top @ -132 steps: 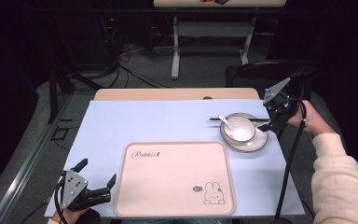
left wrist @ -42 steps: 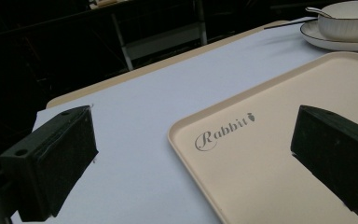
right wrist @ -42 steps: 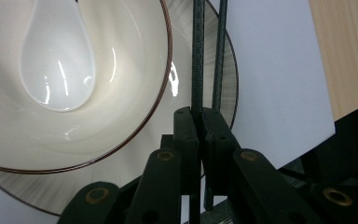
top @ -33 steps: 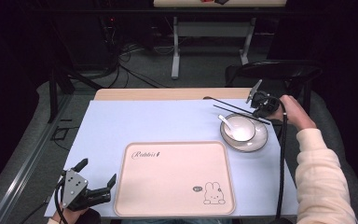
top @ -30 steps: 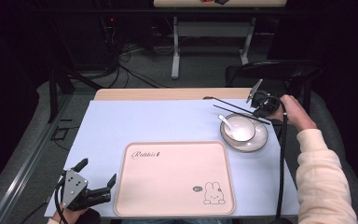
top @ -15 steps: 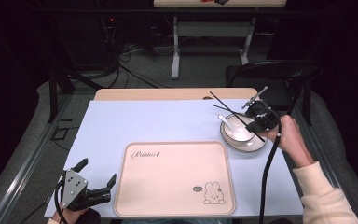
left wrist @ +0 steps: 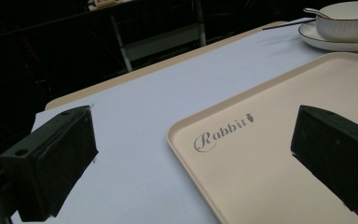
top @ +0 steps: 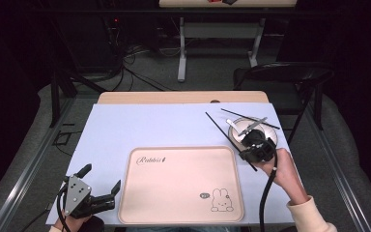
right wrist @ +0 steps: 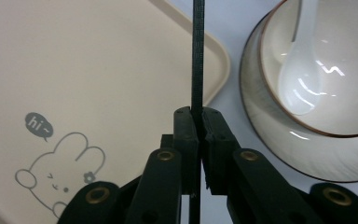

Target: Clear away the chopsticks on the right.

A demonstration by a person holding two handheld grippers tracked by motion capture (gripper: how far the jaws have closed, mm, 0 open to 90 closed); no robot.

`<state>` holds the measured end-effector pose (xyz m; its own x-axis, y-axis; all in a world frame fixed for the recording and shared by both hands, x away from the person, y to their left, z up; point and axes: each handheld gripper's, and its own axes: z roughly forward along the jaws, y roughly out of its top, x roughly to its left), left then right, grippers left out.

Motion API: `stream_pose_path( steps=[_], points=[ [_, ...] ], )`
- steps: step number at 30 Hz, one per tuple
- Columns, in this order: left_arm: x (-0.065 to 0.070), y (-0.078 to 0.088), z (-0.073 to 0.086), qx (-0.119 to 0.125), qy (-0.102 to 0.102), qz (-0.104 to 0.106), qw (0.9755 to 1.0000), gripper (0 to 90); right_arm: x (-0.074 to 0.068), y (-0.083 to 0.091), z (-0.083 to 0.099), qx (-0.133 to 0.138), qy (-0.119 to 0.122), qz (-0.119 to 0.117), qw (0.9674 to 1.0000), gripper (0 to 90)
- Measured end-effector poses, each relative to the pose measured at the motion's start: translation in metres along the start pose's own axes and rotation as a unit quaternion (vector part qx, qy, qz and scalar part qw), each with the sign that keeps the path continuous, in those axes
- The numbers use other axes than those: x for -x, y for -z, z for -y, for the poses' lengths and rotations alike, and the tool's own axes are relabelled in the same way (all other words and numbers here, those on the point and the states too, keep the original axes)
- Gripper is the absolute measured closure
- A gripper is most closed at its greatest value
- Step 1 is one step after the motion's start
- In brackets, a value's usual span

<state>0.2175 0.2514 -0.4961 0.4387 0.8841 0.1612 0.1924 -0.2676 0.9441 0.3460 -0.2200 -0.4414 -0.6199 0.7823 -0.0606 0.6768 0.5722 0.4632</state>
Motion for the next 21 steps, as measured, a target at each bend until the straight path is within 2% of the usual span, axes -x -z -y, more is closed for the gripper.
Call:
stream_pose_path(
  steps=[1,3,6,10,13,15,16,18,21],
  points=[
    [0.0,0.0,0.0,0.001,0.001,-0.001,1.0,0.0,-0.003,-0.003,0.002,0.003,-0.006,-0.002,1.0,85.5],
    [0.0,0.0,0.0,0.0,-0.002,0.001,1.0,0.0,-0.01,-0.01,0.006,-0.006,-0.005,-0.008,0.9999,85.5],
    [0.0,0.0,0.0,0.003,-0.003,0.001,1.0,0.0,-0.018,-0.015,0.01,-0.008,-0.021,-0.021,0.9995,85.5],
    [0.0,0.001,0.0,0.004,0.0,0.0,1.0,0.0,-0.029,-0.025,0.014,-0.019,-0.024,-0.034,0.999,85.4],
    [0.0,0.001,0.0,0.004,-0.002,0.0,1.0,0.0,-0.036,-0.034,0.019,-0.032,-0.029,-0.046,0.998,85.3],
    [0.0,0.0,0.0,0.003,-0.001,0.0,1.0,0.0,-0.042,-0.042,0.022,-0.05,-0.028,-0.051,0.9971,85.2],
    [0.0,0.001,0.0,0.002,-0.004,0.001,1.0,0.0,-0.047,-0.047,0.023,-0.069,-0.026,-0.058,0.9956,85.1],
    [0.0,0.001,0.0,0.005,-0.003,0.0,1.0,0.0,-0.048,-0.049,0.023,-0.069,-0.023,-0.058,0.9956,85.0],
    [0.0,0.001,0.0,0.005,-0.001,0.0,1.0,0.0,-0.056,-0.058,0.024,-0.087,-0.022,-0.064,0.9939,85.1]
  ],
)
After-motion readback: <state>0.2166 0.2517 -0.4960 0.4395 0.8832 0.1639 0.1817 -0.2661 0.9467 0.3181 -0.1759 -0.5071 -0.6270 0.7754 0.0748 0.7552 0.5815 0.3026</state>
